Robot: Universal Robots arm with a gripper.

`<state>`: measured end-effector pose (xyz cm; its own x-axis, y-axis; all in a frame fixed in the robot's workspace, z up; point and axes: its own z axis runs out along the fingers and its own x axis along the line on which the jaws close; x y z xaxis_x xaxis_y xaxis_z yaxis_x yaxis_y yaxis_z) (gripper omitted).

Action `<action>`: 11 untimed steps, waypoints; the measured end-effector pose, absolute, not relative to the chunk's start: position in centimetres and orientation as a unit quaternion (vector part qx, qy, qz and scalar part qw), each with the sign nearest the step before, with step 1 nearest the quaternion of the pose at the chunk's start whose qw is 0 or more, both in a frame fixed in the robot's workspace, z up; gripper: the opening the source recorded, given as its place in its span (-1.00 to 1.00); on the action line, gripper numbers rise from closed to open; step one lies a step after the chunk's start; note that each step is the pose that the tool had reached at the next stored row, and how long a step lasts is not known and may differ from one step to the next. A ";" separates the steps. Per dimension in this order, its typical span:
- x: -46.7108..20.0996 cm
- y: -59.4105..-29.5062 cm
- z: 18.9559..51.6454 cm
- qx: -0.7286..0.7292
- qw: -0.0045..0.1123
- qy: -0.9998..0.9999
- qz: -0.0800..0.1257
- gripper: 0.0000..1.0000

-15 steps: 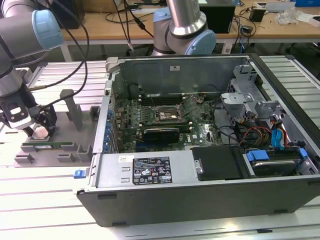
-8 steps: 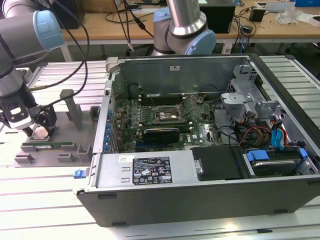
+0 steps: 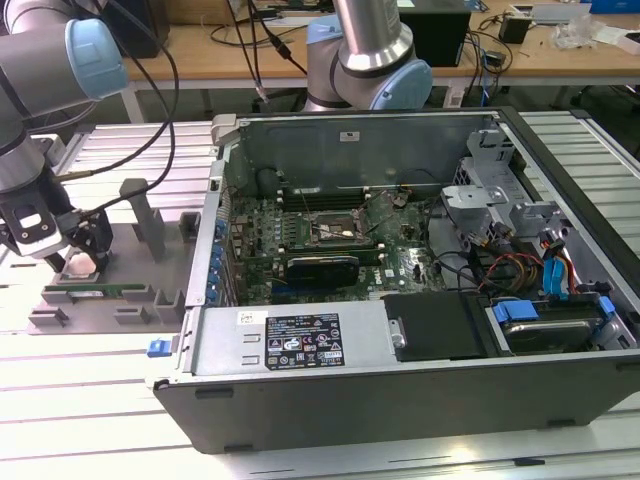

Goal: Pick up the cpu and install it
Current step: 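Pick up the cpu and move it towards the insertion slot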

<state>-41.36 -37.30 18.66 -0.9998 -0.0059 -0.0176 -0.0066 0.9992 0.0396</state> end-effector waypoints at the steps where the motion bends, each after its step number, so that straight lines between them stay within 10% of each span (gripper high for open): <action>1: -41.4 -37.3 18.7 -0.003 0.009 1.000 0.020 0.36; 11: -41.2 -37.3 18.6 -0.003 0.007 1.000 0.020 0.36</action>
